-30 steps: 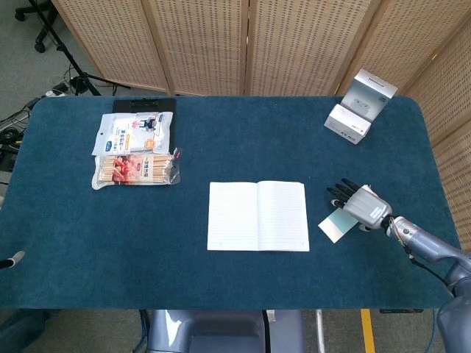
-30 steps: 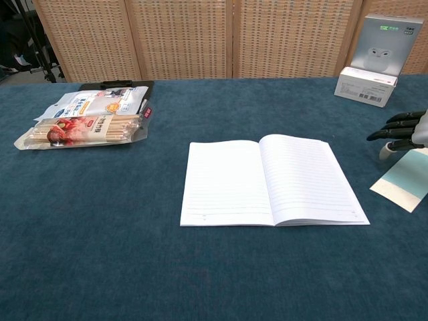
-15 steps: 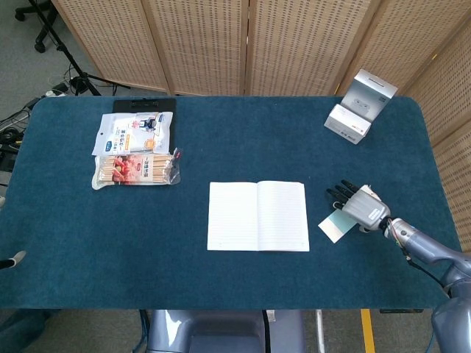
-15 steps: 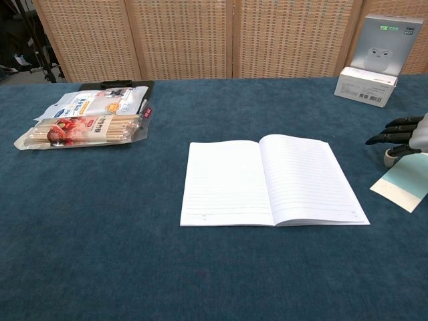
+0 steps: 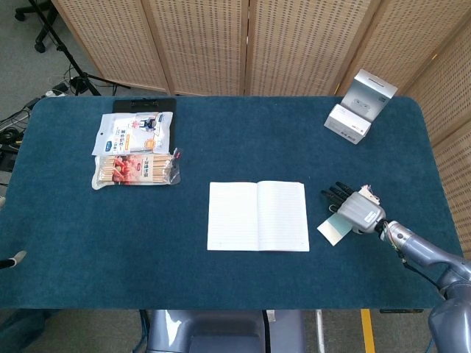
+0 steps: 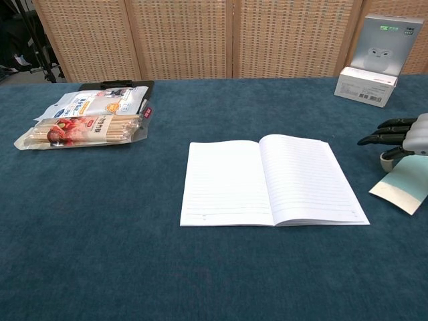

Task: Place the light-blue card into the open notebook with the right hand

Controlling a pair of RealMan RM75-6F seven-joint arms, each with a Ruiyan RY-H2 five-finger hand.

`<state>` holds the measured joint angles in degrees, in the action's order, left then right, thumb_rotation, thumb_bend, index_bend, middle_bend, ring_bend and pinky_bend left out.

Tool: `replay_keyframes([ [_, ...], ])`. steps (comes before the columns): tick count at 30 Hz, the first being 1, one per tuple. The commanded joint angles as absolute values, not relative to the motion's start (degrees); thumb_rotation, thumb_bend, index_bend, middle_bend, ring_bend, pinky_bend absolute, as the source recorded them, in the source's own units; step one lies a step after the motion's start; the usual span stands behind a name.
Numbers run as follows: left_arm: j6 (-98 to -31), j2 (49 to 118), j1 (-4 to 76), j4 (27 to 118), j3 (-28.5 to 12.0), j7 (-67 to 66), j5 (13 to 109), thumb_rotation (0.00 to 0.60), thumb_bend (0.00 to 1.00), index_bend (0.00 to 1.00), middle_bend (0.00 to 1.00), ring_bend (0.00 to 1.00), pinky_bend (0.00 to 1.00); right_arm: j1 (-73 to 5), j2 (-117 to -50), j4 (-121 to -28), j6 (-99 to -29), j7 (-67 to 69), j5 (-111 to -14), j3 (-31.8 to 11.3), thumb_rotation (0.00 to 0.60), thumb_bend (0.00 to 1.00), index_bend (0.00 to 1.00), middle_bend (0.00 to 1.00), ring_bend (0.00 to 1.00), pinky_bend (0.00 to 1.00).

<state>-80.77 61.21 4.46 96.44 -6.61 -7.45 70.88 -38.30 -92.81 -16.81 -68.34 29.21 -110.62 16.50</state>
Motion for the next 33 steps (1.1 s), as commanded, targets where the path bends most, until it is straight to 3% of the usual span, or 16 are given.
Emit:
replay_keyframes([
  [1,-80.9,61.2,4.4,96.5,-6.5,-7.3,71.0,0.600,0.00,0.00,0.00,0.00,0.00,-38.3,-93.0,-17.0,-68.9,28.8,-110.5,16.5,0.600,0.26,0.60,0.00,0.00,0.00],
  [18,-81.0,61.0,4.4,96.5,-6.4,-6.7,71.2,0.600,0.00,0.00,0.00,0.00,0.00,-40.6,-90.8,-21.0,-72.6,24.7,-108.0,14.1,0.600,0.26,0.60,0.00,0.00,0.00],
  [33,-80.3,60.7,4.6,96.3,-6.4,-5.9,70.9,0.600,0.00,0.00,0.00,0.00,0.00,-54.8,-84.9,-37.5,-68.7,15.3,-105.3,6.4,0.600,0.36,0.60,0.00,0.00,0.00],
])
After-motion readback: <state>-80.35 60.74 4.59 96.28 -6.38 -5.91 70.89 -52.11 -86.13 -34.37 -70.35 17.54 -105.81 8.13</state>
